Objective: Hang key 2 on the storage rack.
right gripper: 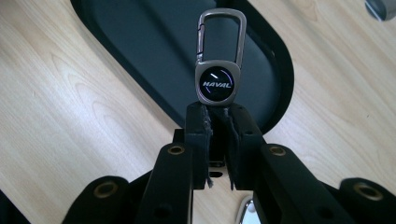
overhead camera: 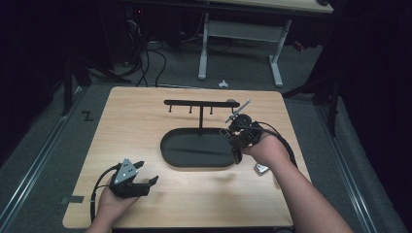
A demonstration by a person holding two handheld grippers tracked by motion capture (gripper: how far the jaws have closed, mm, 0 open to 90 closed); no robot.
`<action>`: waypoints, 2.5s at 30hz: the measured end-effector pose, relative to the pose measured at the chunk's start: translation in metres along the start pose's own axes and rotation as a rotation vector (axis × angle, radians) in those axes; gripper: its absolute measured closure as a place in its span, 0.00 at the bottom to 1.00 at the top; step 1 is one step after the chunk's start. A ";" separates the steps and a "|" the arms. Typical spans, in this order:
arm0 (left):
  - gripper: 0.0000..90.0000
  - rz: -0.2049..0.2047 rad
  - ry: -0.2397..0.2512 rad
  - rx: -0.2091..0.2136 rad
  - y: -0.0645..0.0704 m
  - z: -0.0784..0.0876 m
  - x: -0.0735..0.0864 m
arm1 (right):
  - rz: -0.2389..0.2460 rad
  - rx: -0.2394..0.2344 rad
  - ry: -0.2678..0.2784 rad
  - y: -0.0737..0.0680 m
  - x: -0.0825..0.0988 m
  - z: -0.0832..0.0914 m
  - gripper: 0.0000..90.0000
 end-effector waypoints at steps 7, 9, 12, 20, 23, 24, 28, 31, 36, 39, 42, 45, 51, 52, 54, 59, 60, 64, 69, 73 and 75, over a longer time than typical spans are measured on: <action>0.26 0.024 0.001 -0.015 -0.005 0.012 0.007 | -0.002 0.004 0.034 0.002 -0.019 0.005 0.90; 0.26 0.031 0.004 -0.021 -0.007 0.015 0.008 | -0.003 0.006 0.042 0.003 -0.026 0.006 0.90; 0.26 0.038 0.005 -0.025 -0.009 0.019 0.010 | 0.005 0.023 0.046 0.003 -0.035 0.008 0.90; 0.26 0.041 0.009 -0.035 -0.010 0.025 0.012 | 0.001 0.043 0.064 0.006 -0.055 0.012 0.90; 0.26 0.037 0.003 -0.030 -0.010 0.025 0.013 | -0.010 0.045 0.060 0.006 -0.059 0.010 0.90; 0.26 0.036 0.002 -0.029 -0.010 0.024 0.013 | -0.006 0.050 0.058 0.007 -0.060 0.010 0.90; 0.26 0.036 -0.002 -0.024 -0.009 0.023 0.014 | -0.011 0.056 0.060 0.009 -0.064 0.005 0.90; 0.26 0.033 -0.001 -0.024 -0.008 0.023 0.014 | -0.013 0.058 0.058 0.010 -0.066 0.002 0.90; 0.26 0.037 -0.002 -0.023 -0.008 0.024 0.015 | -0.024 0.068 0.051 0.013 -0.066 -0.004 0.89; 0.26 0.039 -0.004 -0.023 -0.008 0.024 0.015 | -0.041 0.067 0.054 0.014 -0.067 -0.006 0.89; 0.26 0.037 -0.009 -0.020 -0.008 0.024 0.016 | -0.045 0.068 0.055 0.015 -0.069 -0.009 0.89; 0.26 0.037 -0.013 -0.017 -0.008 0.024 0.017 | -0.049 0.069 0.057 0.016 -0.069 -0.013 0.89; 0.26 0.037 -0.018 -0.014 -0.007 0.024 0.018 | -0.076 0.075 0.075 0.019 -0.070 -0.022 0.89; 0.26 0.037 -0.018 -0.013 -0.007 0.024 0.018 | -0.078 0.073 0.075 0.019 -0.070 -0.023 0.89; 0.26 0.035 -0.026 -0.009 -0.007 0.024 0.019 | -0.085 0.072 0.074 0.018 -0.071 -0.025 0.89; 0.26 0.034 -0.028 -0.008 -0.007 0.024 0.020 | -0.085 0.077 0.068 0.019 -0.072 -0.028 0.89; 0.26 0.035 -0.031 -0.006 -0.007 0.025 0.020 | -0.086 0.077 0.070 0.018 -0.072 -0.029 0.88; 0.27 0.036 -0.026 -0.013 -0.007 0.025 0.021 | -0.089 0.074 0.064 0.017 -0.072 -0.030 0.88; 0.27 0.038 -0.026 -0.015 -0.008 0.026 0.021 | -0.077 0.072 0.062 0.014 -0.074 -0.032 0.88; 0.27 0.034 -0.033 -0.010 -0.007 0.025 0.021 | -0.071 0.066 0.066 0.010 -0.075 -0.031 0.88; 0.27 0.031 -0.035 -0.011 -0.007 0.025 0.021 | -0.073 0.067 0.063 0.008 -0.074 -0.030 0.87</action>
Point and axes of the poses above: each handheld gripper's, and its own axes: z roughly backward along the jaws, x roughly out of its underside, y roughly to its right, the point moved 10 cm from there along -z, roughly forward along the jaws, and after that the axes turned 1 degree about y, right-handed, at the moved point
